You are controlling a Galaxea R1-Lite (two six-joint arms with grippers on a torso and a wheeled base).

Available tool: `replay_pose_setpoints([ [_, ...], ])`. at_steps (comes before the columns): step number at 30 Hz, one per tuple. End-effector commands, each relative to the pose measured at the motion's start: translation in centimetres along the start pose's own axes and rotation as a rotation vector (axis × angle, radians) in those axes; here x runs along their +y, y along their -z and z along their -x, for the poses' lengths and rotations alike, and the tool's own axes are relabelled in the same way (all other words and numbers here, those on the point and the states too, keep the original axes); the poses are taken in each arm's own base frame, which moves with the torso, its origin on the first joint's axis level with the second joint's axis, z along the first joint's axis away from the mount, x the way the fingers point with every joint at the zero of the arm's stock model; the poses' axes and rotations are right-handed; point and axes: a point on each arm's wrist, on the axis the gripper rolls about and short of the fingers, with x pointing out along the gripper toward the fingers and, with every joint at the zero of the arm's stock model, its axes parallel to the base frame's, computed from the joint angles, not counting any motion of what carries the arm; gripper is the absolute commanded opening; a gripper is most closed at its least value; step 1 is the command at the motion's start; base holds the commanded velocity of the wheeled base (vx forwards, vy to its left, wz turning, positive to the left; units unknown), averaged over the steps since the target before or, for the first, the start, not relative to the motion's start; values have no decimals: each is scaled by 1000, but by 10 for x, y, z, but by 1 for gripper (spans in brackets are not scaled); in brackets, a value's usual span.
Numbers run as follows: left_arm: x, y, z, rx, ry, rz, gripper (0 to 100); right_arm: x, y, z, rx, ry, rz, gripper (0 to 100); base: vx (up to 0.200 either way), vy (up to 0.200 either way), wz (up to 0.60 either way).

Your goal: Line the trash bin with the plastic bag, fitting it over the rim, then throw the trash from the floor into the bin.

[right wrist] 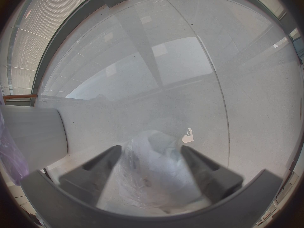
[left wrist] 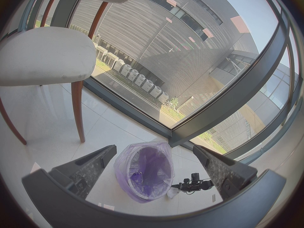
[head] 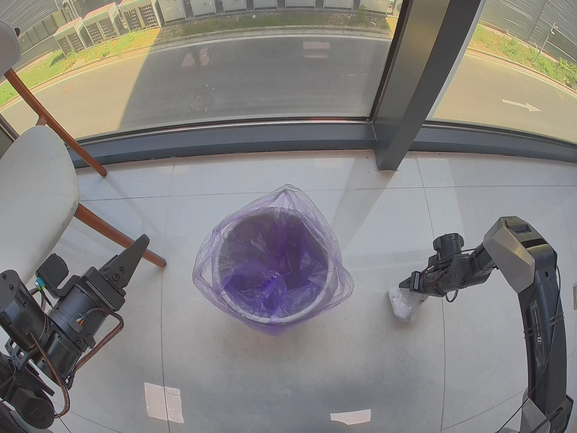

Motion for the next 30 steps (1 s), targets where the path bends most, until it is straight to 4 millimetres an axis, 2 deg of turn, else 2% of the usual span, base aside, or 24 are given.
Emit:
replay_pose_setpoints([
  [1, -1, -1, 0, -12, 8, 1, 100, 3, 0, 0, -2, -3, 7, 0, 0, 0, 0],
  [7, 0, 0, 2, -4, 0, -1, 100, 2, 0, 2, 0, 1, 4, 0, 0, 0, 0],
  [11, 0, -1, 3, -14, 3, -4, 100, 4, -28, 35, -79, -9, 2, 0, 0, 0, 0],
  [12, 0, -2, 3, -19, 3, -2, 100, 3, -43, 59, -108, -9, -13, 0, 0, 0, 0],
  [13, 0, -3, 3, -22, 5, -2, 100, 5, -50, 73, -118, -17, -15, 0, 0, 0, 0],
  [14, 0, -3, 3, -21, 6, -2, 100, 6, -53, 79, -122, -22, -17, 0, 0, 0, 0],
  [15, -1, -4, 2, -26, 10, -2, 100, 11, -63, 117, -124, -50, -23, 0, 0, 0, 0],
  [16, -1, -4, 3, -30, 12, -1, 100, 15, -66, 139, -126, -69, -28, 0, 0, 0, 0],
  [17, -3, -5, 3, -36, 19, -1, 100, 22, -71, 172, -137, -102, -28, 0, 0, 0, 0],
  [18, -3, -7, 4, -45, 23, 2, 100, 32, -74, 196, -150, -126, -24, 0, 0, 0, 0],
  [19, -4, -7, 5, -47, 24, 2, 100, 37, -74, 212, -159, -142, -22, 0, 0, 0, 0],
  [20, -4, -8, 5, -53, 25, 2, 100, 51, -73, 249, -179, -179, -15, 0, 0, 0, 0],
  [22, -4, -9, 8, -57, 27, 7, 100, 76, -67, 295, -216, -262, 33, 0, 0, 0, 0],
  [25, -6, -11, 16, -70, 39, 17, 100, 110, -46, 348, -271, -365, 122, 0, 0, 0, 0],
  [27, -7, -15, 19, -92, 49, 28, 100, 125, -26, 370, -276, -418, 172, 0, 0, 0, 0],
  [30, -9, -21, 24, -137, 49, 35, 100, 140, 10, 381, -231, -475, 244, 0, 0, 0, 0],
])
